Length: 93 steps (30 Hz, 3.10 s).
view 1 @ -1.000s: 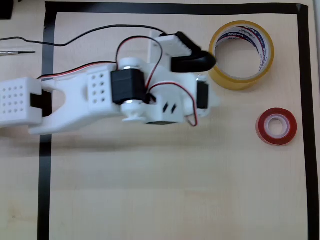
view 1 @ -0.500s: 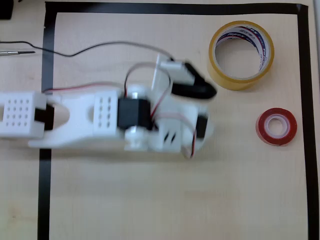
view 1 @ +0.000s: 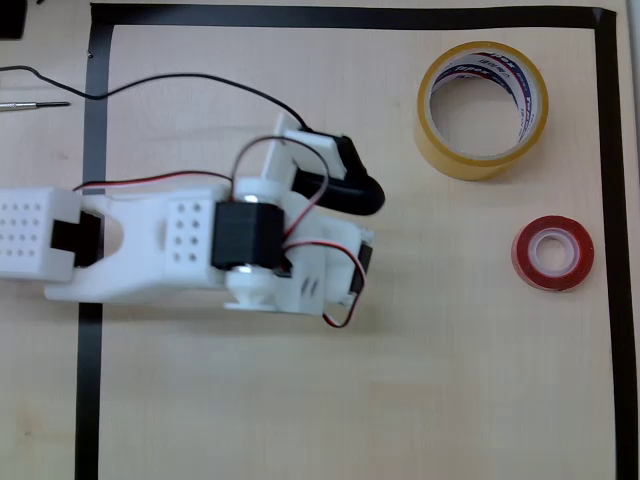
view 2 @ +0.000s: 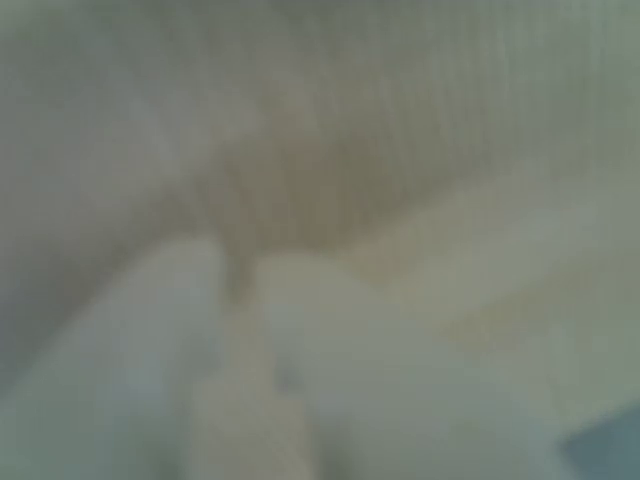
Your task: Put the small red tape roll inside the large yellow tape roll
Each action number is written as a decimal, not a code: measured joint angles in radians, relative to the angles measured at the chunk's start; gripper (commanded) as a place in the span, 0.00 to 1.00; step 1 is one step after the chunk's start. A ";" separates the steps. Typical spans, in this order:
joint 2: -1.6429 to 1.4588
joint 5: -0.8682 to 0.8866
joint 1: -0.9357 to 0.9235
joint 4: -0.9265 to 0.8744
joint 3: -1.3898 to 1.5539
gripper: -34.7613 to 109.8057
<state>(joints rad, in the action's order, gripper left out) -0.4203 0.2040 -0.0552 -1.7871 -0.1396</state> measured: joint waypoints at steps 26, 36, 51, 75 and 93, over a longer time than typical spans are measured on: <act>0.063 0.000 0.034 0.732 -0.015 0.24; 0.256 0.000 0.025 1.244 -0.002 0.24; 0.258 0.224 0.021 1.401 0.115 0.24; 0.258 0.853 0.015 1.453 0.285 0.24; 0.256 0.859 0.055 1.370 0.291 0.24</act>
<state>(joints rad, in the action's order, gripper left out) -0.1641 1.0630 0.0000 -0.4172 0.1519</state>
